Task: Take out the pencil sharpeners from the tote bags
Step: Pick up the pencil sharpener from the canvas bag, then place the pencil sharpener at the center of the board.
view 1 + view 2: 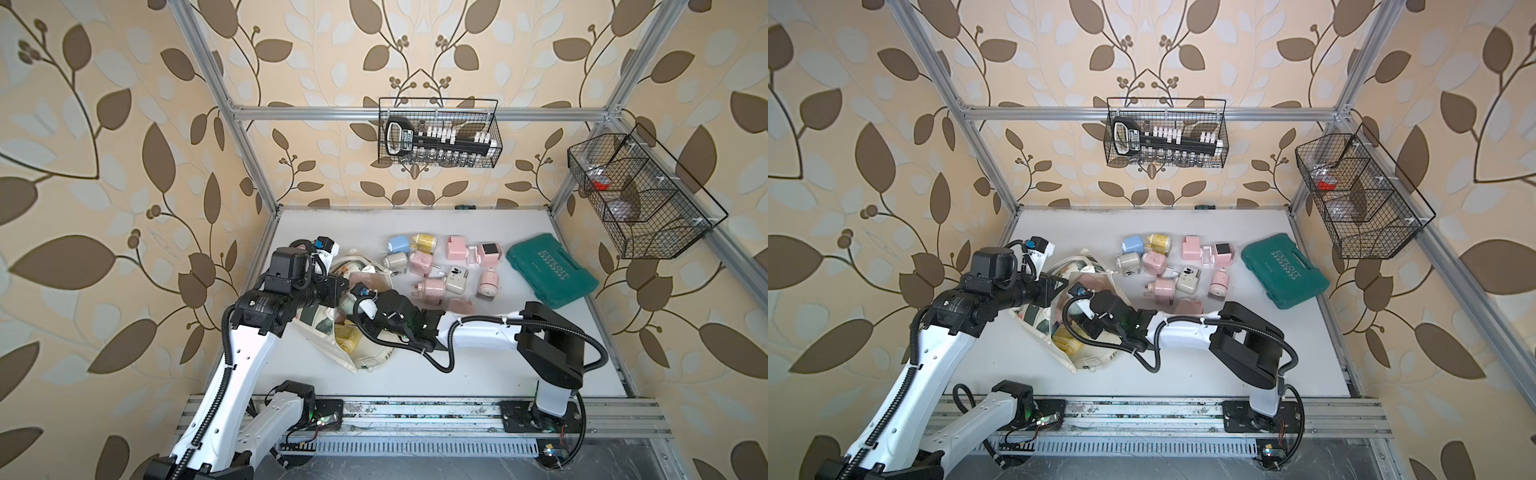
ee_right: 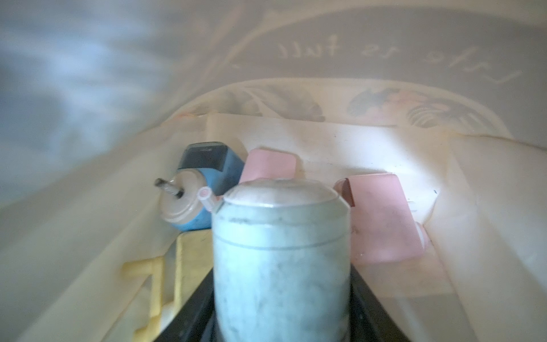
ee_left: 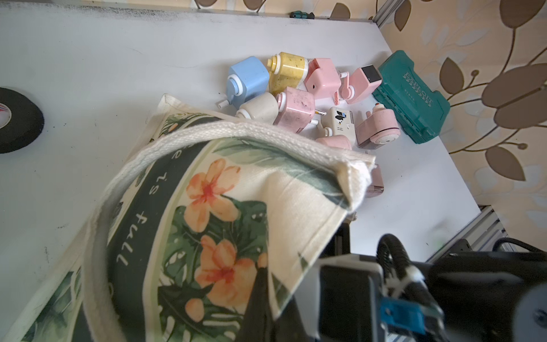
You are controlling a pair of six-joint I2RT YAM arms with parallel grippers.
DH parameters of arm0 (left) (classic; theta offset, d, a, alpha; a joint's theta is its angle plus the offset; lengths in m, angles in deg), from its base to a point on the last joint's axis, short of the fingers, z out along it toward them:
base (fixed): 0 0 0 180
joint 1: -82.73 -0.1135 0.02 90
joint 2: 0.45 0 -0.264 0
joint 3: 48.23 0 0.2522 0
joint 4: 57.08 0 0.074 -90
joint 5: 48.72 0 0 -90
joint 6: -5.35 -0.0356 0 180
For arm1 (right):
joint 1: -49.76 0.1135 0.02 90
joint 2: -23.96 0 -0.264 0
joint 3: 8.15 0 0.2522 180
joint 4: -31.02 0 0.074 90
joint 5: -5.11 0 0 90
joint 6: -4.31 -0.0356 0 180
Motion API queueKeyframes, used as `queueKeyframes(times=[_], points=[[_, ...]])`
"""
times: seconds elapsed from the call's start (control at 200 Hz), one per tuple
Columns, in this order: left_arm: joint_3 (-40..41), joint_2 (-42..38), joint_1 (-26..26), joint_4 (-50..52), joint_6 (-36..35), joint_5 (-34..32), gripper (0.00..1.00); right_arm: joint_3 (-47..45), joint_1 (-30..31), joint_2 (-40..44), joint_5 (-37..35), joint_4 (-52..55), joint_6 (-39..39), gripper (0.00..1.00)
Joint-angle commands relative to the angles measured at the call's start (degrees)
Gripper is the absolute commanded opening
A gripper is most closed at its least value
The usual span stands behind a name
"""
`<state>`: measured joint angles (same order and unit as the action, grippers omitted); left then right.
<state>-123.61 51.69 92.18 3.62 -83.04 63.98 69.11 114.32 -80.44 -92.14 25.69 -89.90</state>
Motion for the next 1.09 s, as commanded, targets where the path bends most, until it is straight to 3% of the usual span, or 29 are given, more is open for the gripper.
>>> queueKeyframes(times=[0.0, 0.25, 0.57, 0.675, 0.86, 1.09], points=[[-1.13, 0.11, 0.41, -1.81, -0.22, 1.12, 0.00, -3.21, 1.37, 5.42, 0.65, -2.79, 0.75, 0.39], [-0.69, 0.24, 0.41, -2.51, -0.11, 0.73, 0.00, -12.24, 1.62, 17.50, 2.21, -1.34, -1.83, 0.39], [-1.12, 0.43, 0.39, -2.52, 0.11, -0.76, 0.00, -19.12, 0.87, 35.57, -3.93, 13.46, -2.09, 0.39], [-1.28, 0.00, 0.39, -2.89, 0.32, -2.04, 0.00, -20.48, -3.09, 40.27, -3.33, 18.33, -4.91, 0.41], [-2.07, 0.46, 0.39, -2.37, 0.23, -1.95, 0.00, -20.00, -10.04, 39.53, -1.04, 27.37, -7.40, 0.41], [-2.35, 0.33, 0.39, -1.85, 0.09, -2.65, 0.00, -18.12, -11.83, 31.48, -2.96, 34.41, -11.55, 0.41]])
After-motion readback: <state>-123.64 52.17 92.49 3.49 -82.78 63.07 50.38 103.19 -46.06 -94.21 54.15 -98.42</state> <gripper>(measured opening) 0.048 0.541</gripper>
